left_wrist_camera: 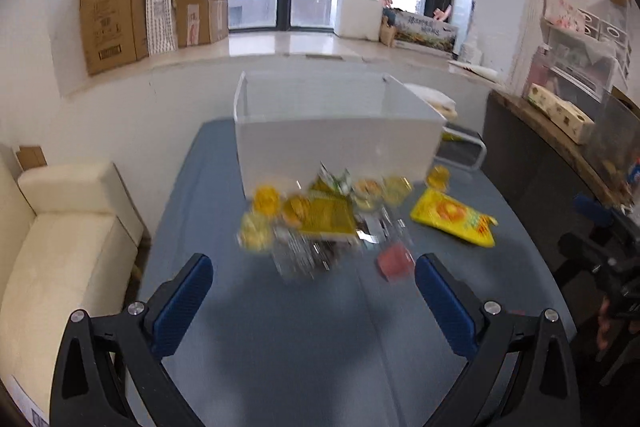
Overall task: Organize snacks
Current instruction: 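Move the right tool down to the pink jelly cup and grasp it, then grasp a pink jelly cup with the left tool while the right tool holds its own, then drop both pink jelly cups into the white box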
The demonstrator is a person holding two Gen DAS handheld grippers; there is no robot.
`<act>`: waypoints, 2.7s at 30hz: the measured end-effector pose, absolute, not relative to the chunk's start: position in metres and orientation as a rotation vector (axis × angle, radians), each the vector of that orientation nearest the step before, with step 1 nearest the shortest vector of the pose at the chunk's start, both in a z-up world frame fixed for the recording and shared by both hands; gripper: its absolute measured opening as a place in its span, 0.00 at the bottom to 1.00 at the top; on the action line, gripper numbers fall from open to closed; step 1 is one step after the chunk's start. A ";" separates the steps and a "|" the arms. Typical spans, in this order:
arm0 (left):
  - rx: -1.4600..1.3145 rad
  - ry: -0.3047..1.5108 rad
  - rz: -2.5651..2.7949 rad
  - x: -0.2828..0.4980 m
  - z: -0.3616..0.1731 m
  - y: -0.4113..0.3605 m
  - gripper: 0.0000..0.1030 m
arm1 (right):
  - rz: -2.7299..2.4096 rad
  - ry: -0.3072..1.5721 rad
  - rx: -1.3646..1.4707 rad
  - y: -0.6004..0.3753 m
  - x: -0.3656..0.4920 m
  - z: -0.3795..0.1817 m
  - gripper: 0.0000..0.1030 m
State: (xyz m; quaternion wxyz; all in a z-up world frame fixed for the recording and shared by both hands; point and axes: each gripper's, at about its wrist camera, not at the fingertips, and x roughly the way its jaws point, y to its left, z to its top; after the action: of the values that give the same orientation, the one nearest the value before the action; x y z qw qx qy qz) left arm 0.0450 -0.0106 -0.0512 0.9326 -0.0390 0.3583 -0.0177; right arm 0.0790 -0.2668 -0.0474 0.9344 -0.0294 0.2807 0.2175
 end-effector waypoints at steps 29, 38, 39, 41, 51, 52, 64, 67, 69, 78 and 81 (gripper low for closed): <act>-0.069 0.809 -0.098 0.033 -0.073 -0.035 1.00 | 0.386 0.780 -0.058 -0.276 0.064 -0.162 0.33; -0.106 0.868 -0.166 0.073 -0.098 -0.060 1.00 | 0.379 0.709 -0.046 -0.286 0.062 -0.136 0.33; -0.114 0.884 -0.172 0.079 -0.102 -0.064 1.00 | 0.379 0.700 -0.047 -0.286 0.061 -0.133 0.33; -0.128 0.902 -0.166 0.094 -0.109 -0.072 0.99 | 0.382 0.684 -0.046 -0.288 0.059 -0.126 0.33; -0.075 1.018 -0.086 0.157 -0.154 -0.101 0.56 | 0.402 0.665 -0.017 -0.296 0.060 -0.117 0.33; -0.056 1.008 -0.081 0.158 -0.156 -0.103 0.51 | 0.406 0.666 -0.016 -0.296 0.061 -0.118 0.33; -0.085 0.897 -0.164 0.127 -0.116 -0.088 0.34 | 0.436 0.667 -0.014 -0.289 0.068 -0.118 0.33; -0.103 0.842 -0.171 0.116 -0.095 -0.074 0.34 | 0.449 0.658 -0.022 -0.283 0.072 -0.113 0.33; -0.106 0.812 -0.172 0.110 -0.083 -0.066 0.34 | 0.458 0.646 -0.029 -0.277 0.076 -0.108 0.33; -0.103 0.691 -0.160 0.110 -0.037 -0.036 0.34 | 0.531 0.571 -0.080 -0.242 0.104 -0.074 0.33; -0.098 0.666 -0.151 0.128 -0.025 -0.027 0.34 | 0.560 0.548 -0.069 -0.234 0.121 -0.059 0.33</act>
State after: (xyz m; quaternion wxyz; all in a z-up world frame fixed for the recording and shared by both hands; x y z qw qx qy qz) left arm 0.1280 -0.0267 -0.0246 0.9410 -0.0482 0.3265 -0.0742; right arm 0.1212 -0.2335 -0.0592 0.9236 -0.0334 0.2671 0.2729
